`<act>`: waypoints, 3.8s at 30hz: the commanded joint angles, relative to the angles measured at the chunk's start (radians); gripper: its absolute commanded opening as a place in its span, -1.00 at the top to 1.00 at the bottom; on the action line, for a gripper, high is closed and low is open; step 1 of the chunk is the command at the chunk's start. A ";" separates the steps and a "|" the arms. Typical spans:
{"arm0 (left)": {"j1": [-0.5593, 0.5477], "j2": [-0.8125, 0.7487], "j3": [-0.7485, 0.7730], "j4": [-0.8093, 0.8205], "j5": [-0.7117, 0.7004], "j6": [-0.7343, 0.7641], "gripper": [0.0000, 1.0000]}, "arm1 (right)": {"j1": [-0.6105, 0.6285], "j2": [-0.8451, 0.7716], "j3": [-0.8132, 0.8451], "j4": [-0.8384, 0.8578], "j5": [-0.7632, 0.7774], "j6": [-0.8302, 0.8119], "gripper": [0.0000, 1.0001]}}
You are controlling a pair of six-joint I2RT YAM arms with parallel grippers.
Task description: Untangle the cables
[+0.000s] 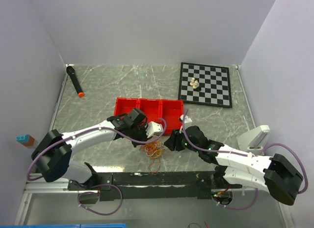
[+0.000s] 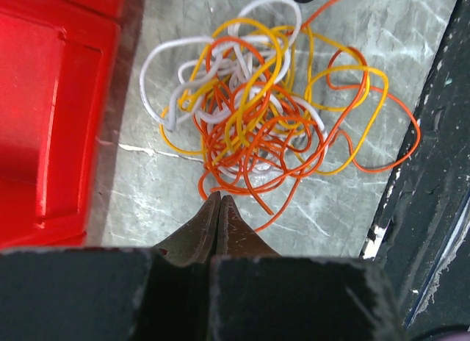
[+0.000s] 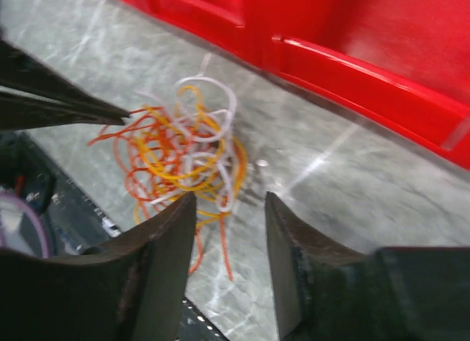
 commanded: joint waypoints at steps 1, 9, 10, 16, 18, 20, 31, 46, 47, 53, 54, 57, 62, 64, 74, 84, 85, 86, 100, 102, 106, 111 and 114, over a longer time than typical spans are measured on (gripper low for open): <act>-0.004 -0.034 -0.009 0.019 -0.015 -0.018 0.98 | -0.014 0.042 0.003 0.144 -0.108 -0.035 0.08; 0.010 -0.034 0.040 -0.044 -0.041 -0.049 0.82 | -0.014 0.131 0.004 0.175 -0.128 -0.042 0.21; 0.017 -0.037 0.053 -0.056 -0.036 -0.057 0.77 | -0.014 0.141 0.004 0.180 -0.127 -0.044 0.24; 0.091 -0.057 0.096 -0.134 0.013 -0.083 0.18 | -0.014 0.182 0.016 0.193 -0.125 -0.052 0.31; 0.097 -0.060 0.096 -0.148 0.028 -0.084 0.07 | -0.015 0.181 0.013 0.200 -0.122 -0.050 0.38; 0.097 -0.057 0.088 -0.151 0.045 -0.091 -0.04 | -0.014 0.179 0.009 0.203 -0.119 -0.047 0.47; 0.096 0.054 0.096 -0.185 0.131 -0.089 -0.12 | -0.015 0.174 -0.013 0.226 -0.113 -0.026 0.83; 0.096 0.141 0.135 -0.185 0.146 -0.072 0.86 | -0.014 0.158 -0.031 0.227 -0.108 -0.013 1.00; 0.096 0.129 0.139 -0.188 0.139 -0.072 0.95 | -0.014 0.149 -0.030 0.220 -0.104 -0.013 1.00; 0.131 0.037 0.197 -0.266 0.074 -0.054 0.99 | -0.015 0.035 -0.022 0.125 -0.074 -0.023 1.00; 0.144 0.019 0.211 -0.281 0.071 -0.048 0.99 | -0.015 0.008 -0.020 0.102 -0.068 -0.023 1.00; 0.189 -0.028 0.247 -0.338 0.062 -0.016 0.99 | -0.014 -0.083 -0.020 0.033 -0.047 -0.024 1.00; 0.279 -0.101 0.319 -0.447 0.043 0.047 0.99 | -0.014 -0.253 -0.013 -0.105 -0.015 -0.023 1.00; 0.313 -0.136 0.358 -0.495 0.037 0.084 0.99 | -0.012 -0.318 0.003 -0.167 -0.005 -0.029 1.00; 0.434 -0.288 0.370 -0.593 -0.009 0.159 0.99 | -0.009 -0.502 0.081 -0.441 0.148 0.006 1.00; 0.790 -0.379 0.424 -0.397 -0.124 0.103 0.99 | -0.011 -0.612 0.116 -0.641 0.274 0.063 1.00; 0.819 -0.374 0.435 -0.366 -0.125 0.094 0.98 | -0.011 -0.617 0.121 -0.662 0.281 0.071 1.00; 0.865 -0.370 0.447 -0.343 -0.122 0.087 0.98 | -0.011 -0.619 0.127 -0.685 0.292 0.080 1.00; 1.278 -0.221 0.835 -0.303 0.241 -0.020 0.99 | -0.007 -0.630 0.115 -0.813 0.306 0.184 1.00; 1.287 -0.229 0.869 -0.230 0.209 -0.099 0.99 | -0.004 -0.593 0.118 -0.817 0.306 0.204 1.00; 1.321 -0.223 0.924 -0.076 0.062 -0.323 0.99 | 0.035 -0.534 0.092 -0.813 0.312 0.275 1.00; 1.347 -0.154 1.080 -0.011 -0.023 -0.486 0.99 | 0.129 -0.473 0.029 -0.781 0.331 0.399 1.00; 1.347 -0.075 1.238 -0.057 0.025 -0.523 0.99 | 0.186 -0.427 0.026 -0.781 0.364 0.439 1.00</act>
